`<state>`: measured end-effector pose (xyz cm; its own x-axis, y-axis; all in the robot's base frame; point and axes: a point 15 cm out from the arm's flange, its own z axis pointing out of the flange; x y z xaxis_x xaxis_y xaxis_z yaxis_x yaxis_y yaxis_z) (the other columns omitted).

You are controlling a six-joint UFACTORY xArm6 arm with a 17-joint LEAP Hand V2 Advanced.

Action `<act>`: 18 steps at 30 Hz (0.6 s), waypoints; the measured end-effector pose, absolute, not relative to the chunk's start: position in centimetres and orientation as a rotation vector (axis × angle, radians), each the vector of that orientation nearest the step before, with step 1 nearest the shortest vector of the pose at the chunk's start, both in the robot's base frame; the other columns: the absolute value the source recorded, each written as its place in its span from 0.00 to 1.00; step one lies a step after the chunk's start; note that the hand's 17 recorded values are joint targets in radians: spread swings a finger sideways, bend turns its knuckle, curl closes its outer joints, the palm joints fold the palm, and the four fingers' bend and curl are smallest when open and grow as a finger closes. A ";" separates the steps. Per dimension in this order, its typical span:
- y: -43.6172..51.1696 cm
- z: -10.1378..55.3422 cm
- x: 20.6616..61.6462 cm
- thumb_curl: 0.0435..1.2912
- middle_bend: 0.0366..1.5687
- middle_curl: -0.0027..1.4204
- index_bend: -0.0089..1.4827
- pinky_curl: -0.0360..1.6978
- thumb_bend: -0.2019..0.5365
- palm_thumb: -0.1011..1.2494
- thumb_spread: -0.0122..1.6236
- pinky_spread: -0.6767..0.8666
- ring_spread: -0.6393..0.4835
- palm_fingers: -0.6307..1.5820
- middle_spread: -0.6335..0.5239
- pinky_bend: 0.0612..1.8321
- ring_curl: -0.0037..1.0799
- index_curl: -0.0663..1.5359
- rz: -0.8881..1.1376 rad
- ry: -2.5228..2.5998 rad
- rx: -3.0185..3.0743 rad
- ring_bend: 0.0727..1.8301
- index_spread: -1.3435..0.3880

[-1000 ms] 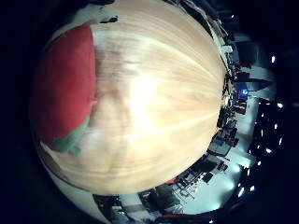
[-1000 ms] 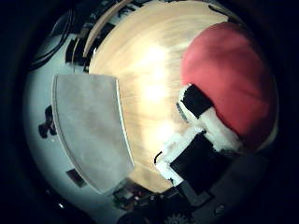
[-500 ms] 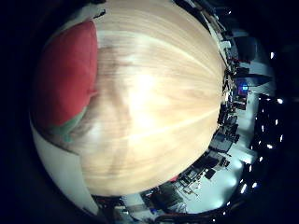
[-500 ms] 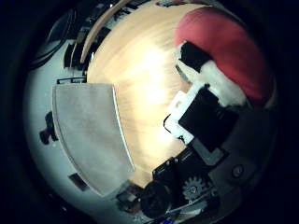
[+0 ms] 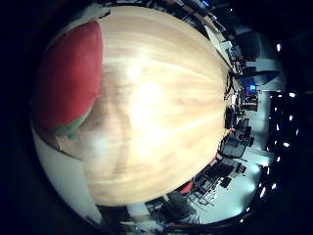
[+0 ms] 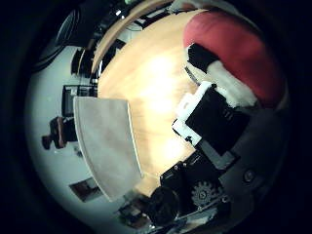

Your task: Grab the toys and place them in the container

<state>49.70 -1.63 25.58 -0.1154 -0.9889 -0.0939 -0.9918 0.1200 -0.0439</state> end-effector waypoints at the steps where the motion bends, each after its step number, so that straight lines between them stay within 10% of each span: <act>1: -1.6 26.3 49.6 0.30 0.43 0.44 0.21 0.28 0.26 0.94 0.62 0.10 0.23 0.81 0.16 0.60 0.45 0.31 0.033 2.267 -2.017 0.59 0.46; 18: 3.6 39.1 45.8 0.30 0.44 0.45 0.18 0.29 0.25 0.94 0.61 0.10 0.23 0.81 0.15 0.60 0.45 0.38 -0.158 2.025 -2.051 0.59 0.45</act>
